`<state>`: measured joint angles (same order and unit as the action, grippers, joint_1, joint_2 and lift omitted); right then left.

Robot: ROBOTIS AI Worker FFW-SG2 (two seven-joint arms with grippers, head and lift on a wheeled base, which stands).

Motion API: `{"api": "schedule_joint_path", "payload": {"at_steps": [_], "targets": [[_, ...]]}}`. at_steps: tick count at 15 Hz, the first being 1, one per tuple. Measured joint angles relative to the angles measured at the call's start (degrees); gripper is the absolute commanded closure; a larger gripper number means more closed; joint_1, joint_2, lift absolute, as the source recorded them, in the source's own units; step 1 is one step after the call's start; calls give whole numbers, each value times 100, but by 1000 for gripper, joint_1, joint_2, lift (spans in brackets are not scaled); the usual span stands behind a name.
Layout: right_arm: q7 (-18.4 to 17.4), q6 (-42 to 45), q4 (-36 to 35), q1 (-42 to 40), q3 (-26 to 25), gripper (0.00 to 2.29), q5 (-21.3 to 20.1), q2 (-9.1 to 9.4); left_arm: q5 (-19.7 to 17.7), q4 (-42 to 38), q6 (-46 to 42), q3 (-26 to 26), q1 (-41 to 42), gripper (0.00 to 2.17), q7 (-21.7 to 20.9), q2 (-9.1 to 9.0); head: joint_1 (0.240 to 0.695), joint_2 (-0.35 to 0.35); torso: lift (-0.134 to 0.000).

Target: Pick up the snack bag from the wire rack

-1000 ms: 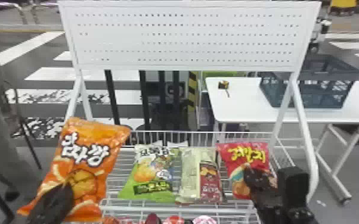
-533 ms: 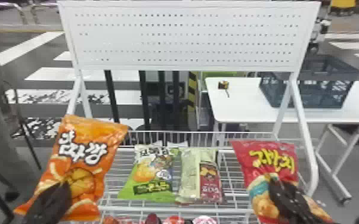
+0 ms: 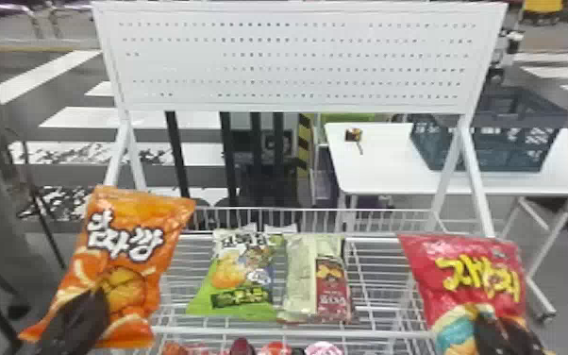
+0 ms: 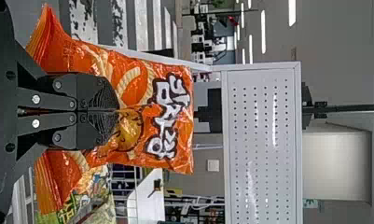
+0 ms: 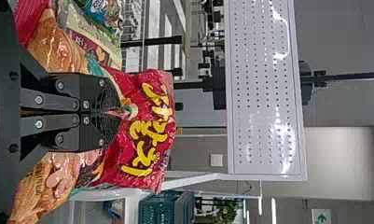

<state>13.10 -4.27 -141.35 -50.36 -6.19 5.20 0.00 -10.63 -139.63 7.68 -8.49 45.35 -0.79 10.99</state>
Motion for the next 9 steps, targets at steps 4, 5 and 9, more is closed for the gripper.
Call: {"api": "schedule_joint_path", "payload": {"at_steps": [4,5,9], "targets": [[0,-21,-62,-26,17,2243,-52,0,0,-10,-4,-9,-11,2017,9,14,499,0,0],[0,-31,-61,-26,15,2243,-54,0,0,-17,-8,-11,-10,2017,9,17,499,0,0],[61,-31,-63,-36,-3,2243,-47,0,0,-44,1,-12,-9,2017,9,18,499,0,0]]}}
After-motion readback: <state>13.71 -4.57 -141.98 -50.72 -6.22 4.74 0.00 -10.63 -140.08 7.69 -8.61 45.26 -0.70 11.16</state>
